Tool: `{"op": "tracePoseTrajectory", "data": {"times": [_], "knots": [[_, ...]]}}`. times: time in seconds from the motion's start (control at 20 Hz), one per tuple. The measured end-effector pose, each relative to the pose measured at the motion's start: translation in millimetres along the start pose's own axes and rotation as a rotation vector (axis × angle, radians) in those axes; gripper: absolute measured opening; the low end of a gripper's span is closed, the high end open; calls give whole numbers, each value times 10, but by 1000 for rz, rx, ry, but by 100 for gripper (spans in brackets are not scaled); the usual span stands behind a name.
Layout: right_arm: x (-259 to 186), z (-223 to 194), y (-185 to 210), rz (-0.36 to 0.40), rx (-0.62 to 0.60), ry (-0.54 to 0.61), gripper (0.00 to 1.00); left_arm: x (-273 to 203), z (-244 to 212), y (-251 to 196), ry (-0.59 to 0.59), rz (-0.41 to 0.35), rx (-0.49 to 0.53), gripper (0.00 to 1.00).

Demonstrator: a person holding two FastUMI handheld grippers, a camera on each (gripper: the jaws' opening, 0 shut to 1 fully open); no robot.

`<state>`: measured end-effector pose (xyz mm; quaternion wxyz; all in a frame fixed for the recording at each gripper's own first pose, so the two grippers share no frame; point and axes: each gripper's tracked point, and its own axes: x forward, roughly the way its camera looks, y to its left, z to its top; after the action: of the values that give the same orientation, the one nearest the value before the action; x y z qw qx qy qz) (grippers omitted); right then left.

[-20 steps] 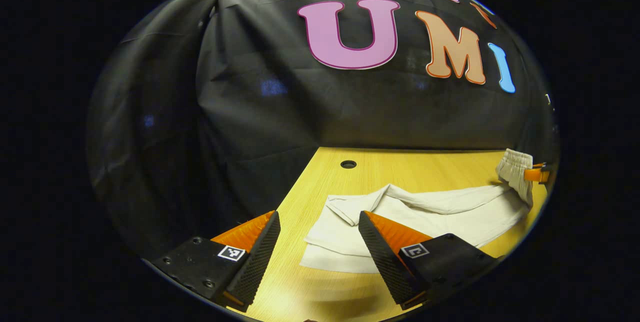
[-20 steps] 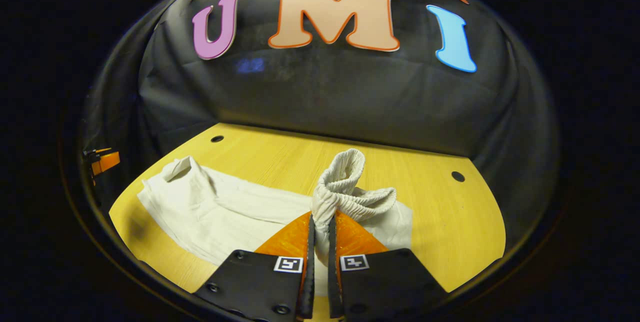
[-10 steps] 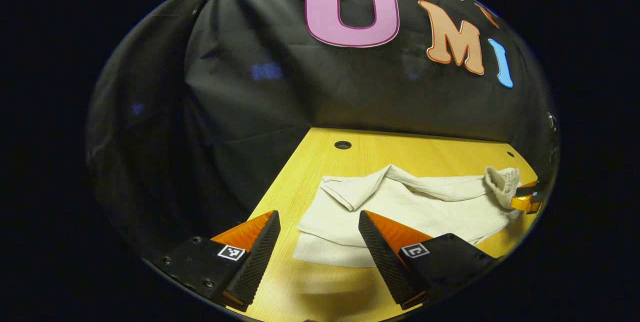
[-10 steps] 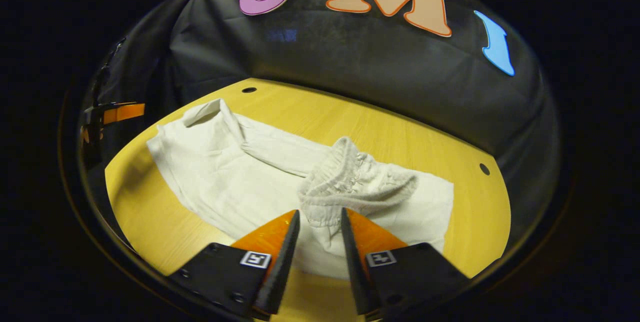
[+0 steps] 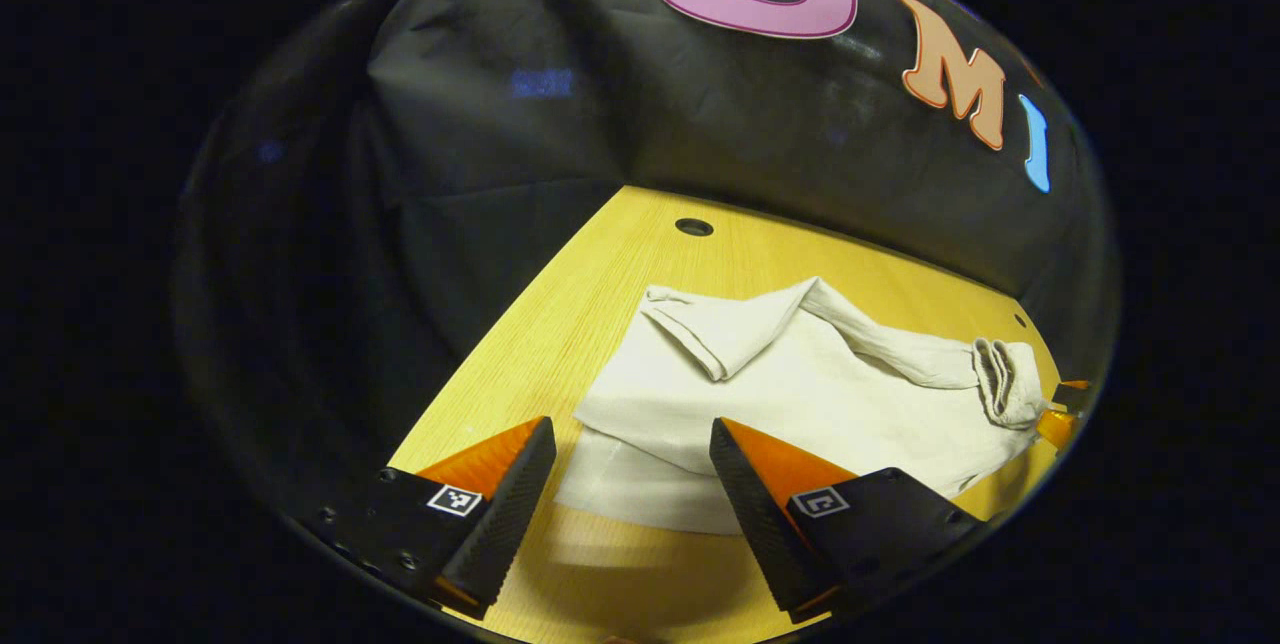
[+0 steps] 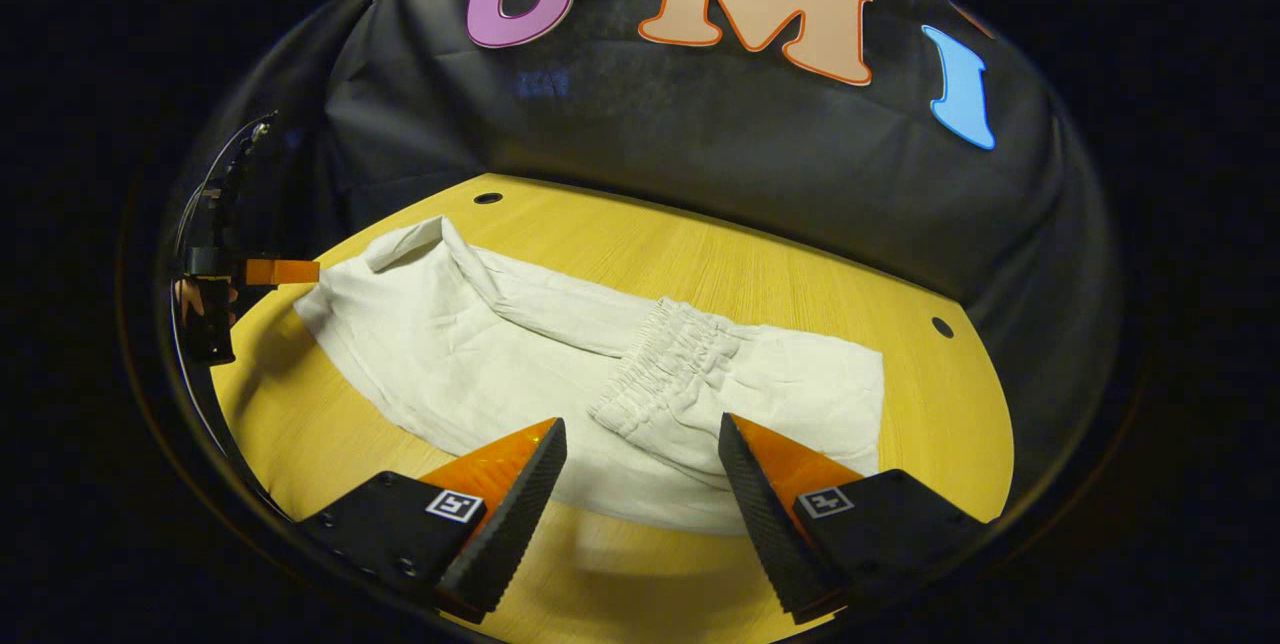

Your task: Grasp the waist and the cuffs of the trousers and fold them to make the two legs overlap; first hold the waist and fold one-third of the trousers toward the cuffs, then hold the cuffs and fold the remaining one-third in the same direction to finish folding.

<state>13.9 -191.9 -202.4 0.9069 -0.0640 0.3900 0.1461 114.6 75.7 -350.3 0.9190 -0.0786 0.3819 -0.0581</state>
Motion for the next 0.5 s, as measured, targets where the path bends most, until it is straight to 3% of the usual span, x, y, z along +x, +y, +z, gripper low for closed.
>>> {"op": "tracePoseTrajectory", "data": {"times": [0.5], "knots": [[-107,14,-56,-34,4,-10,99,163,-209,19,81,35,12,96]]}}
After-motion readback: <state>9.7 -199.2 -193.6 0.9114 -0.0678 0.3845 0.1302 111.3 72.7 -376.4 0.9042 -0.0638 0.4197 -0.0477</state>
